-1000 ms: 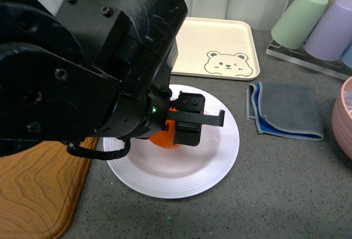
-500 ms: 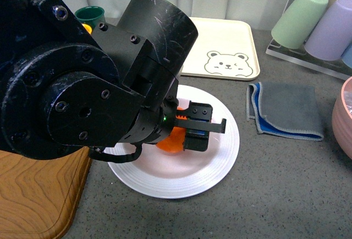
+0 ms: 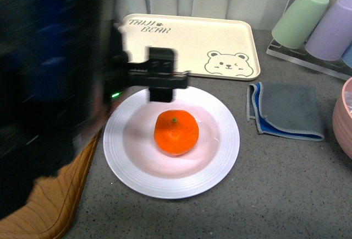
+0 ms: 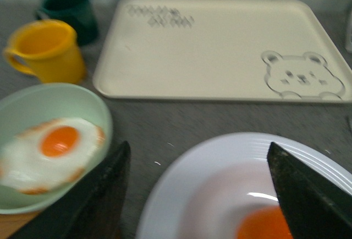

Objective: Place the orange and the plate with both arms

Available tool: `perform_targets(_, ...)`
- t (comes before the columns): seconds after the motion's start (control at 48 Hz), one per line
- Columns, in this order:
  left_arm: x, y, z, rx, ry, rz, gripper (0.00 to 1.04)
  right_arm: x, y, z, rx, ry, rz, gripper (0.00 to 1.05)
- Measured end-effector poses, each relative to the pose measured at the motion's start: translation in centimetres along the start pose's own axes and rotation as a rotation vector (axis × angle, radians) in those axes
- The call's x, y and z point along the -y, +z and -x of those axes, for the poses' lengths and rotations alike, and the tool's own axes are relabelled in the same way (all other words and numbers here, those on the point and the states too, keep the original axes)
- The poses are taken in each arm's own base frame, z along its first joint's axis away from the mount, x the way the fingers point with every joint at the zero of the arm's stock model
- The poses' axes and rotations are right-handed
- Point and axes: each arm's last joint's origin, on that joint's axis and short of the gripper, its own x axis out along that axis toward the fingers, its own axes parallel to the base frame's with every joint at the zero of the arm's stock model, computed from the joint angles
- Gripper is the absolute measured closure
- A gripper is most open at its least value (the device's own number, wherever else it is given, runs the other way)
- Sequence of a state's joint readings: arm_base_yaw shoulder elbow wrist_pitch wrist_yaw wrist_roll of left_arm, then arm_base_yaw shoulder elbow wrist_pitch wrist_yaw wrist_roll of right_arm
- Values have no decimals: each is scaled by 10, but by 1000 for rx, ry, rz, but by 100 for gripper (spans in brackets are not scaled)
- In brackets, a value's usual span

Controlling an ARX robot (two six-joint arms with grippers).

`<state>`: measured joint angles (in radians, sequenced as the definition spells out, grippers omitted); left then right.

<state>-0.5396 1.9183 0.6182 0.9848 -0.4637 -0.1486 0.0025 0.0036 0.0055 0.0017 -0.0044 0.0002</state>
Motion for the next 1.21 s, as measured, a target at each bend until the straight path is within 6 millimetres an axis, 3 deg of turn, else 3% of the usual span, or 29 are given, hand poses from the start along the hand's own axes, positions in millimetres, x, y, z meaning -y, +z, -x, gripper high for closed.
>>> perform_targets(0.062, -26, -1, 19, 135, 34, 11, 41, 0, 0, 0, 0, -5, 0, 9)
perform_targets(0.125, -50, 16, 40, 261, 46, 39, 56, 0, 0, 0, 0, -6, 0, 9)
perform_targets(0.208, -64, 22, 56, 294, 40, 37, 68, 0, 0, 0, 0, -4, 0, 9)
perform_targets(0.438, -95, 14, 87, 258, 48, 17, 101, 0, 0, 0, 0, -3, 0, 9)
perform_targets(0.896, -130, 22, 143, 269, 48, 10, 101, 0, 0, 0, 0, -3, 0, 9)
perform_targets(1.208, -146, 21, 163, 286, 55, 12, 101, 0, 0, 0, 0, -3, 0, 9)
